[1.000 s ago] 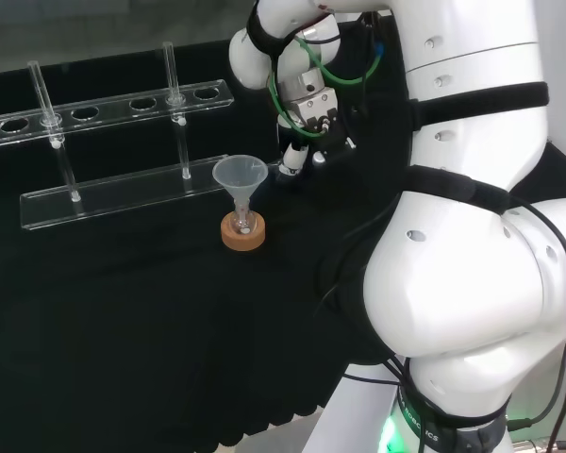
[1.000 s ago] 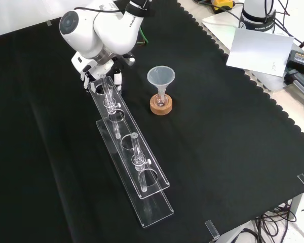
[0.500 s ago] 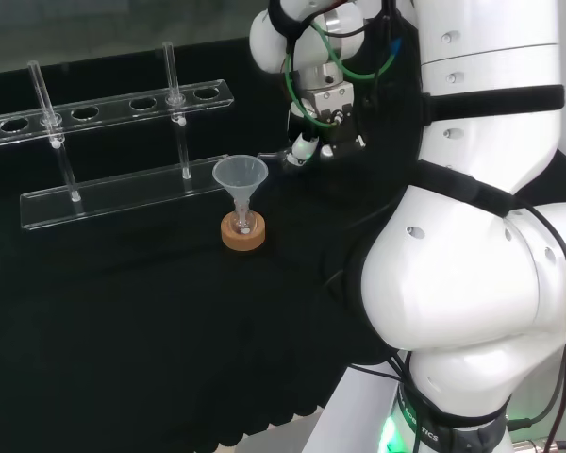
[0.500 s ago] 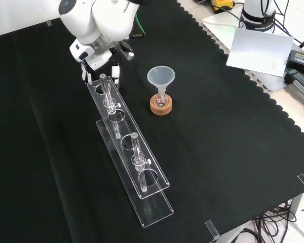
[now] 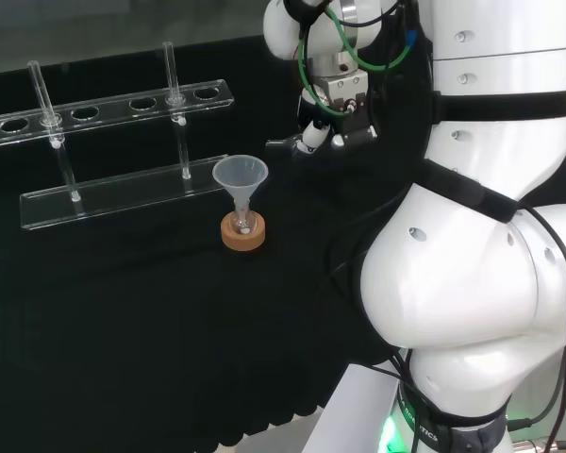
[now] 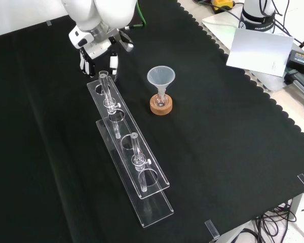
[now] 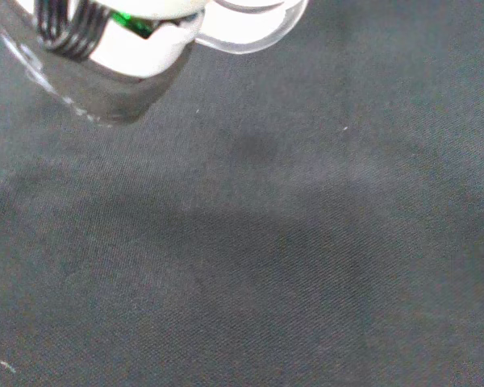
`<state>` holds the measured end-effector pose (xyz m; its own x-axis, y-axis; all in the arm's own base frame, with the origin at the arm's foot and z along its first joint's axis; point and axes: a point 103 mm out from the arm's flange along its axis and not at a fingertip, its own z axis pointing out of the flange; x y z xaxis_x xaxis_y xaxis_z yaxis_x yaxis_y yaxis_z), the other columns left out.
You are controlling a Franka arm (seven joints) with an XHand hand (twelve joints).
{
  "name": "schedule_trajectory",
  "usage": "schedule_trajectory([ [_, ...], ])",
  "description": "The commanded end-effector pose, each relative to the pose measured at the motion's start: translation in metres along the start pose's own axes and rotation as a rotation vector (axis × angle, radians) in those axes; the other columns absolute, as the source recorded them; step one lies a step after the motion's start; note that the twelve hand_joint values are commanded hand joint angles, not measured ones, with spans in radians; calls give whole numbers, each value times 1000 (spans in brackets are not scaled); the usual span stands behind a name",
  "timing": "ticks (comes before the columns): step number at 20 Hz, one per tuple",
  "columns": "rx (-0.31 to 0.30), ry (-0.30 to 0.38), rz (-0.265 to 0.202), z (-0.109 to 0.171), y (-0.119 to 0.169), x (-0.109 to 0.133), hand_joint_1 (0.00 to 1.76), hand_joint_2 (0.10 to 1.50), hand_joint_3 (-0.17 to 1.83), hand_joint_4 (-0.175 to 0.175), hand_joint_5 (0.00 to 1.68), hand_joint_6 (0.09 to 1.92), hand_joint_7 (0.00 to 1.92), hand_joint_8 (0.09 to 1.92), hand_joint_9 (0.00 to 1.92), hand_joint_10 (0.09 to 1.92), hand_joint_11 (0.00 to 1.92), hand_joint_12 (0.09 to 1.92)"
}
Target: Pick up the weighing funnel.
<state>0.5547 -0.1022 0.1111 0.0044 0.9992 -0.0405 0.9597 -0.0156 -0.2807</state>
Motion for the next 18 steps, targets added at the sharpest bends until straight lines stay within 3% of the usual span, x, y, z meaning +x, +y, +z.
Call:
schedule_trajectory([
  [1,-40,26,19,-14,-15,-9,1106,708,578,175,1254,675,865,628,1227,201,1107,866],
  [9,-82,48,43,-33,-40,-13,1106,708,576,175,1256,672,862,627,1230,196,1112,862],
  [18,-109,16,75,-66,-72,-15,1106,708,573,175,1258,667,853,624,1233,190,1114,858],
])
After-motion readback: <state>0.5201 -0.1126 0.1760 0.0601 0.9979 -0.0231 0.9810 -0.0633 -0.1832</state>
